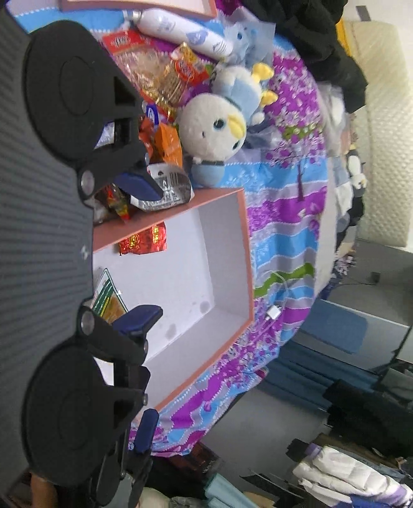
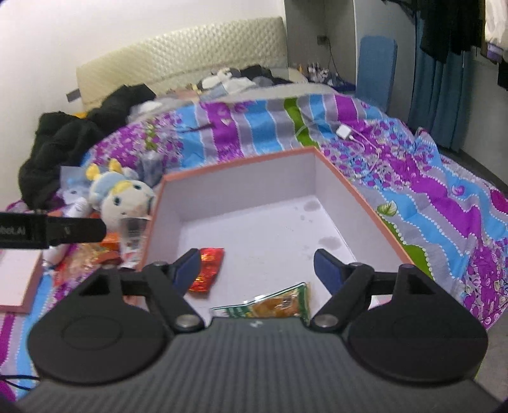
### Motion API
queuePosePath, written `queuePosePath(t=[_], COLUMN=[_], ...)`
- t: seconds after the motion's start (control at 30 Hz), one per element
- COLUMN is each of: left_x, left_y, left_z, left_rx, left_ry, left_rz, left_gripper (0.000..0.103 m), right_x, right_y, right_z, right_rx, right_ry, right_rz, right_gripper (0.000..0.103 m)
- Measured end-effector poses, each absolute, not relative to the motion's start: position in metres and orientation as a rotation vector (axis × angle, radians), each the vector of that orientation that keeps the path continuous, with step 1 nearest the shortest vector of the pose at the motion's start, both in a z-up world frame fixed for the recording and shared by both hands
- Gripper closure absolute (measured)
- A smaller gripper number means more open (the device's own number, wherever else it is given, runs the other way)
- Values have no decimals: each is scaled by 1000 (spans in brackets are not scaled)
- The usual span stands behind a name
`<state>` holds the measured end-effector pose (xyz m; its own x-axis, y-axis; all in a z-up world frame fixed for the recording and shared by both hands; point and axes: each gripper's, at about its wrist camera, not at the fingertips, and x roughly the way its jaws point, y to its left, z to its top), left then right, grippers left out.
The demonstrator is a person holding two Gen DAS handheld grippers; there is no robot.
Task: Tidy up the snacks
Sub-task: 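Withdraw both open tools from the deep pink box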
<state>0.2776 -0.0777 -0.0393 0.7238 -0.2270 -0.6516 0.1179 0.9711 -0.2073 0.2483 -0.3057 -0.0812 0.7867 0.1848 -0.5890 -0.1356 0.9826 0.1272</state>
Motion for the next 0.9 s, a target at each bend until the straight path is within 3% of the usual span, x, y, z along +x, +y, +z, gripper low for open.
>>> queuePosePath(t=[0.47, 0.9], left_x=[148, 30], left_y=[-46, -16], left_z=[-4, -13], left_rx=[-171, -243], left_ry=[638, 609], left_rz=[-126, 4], left_gripper=[27, 26], right_x=[153, 86], right_y=[-278, -250], right_z=[-54, -56], right_rx=[72, 22], right_ry=[571, 525], right_rz=[239, 362], right_gripper=[24, 24])
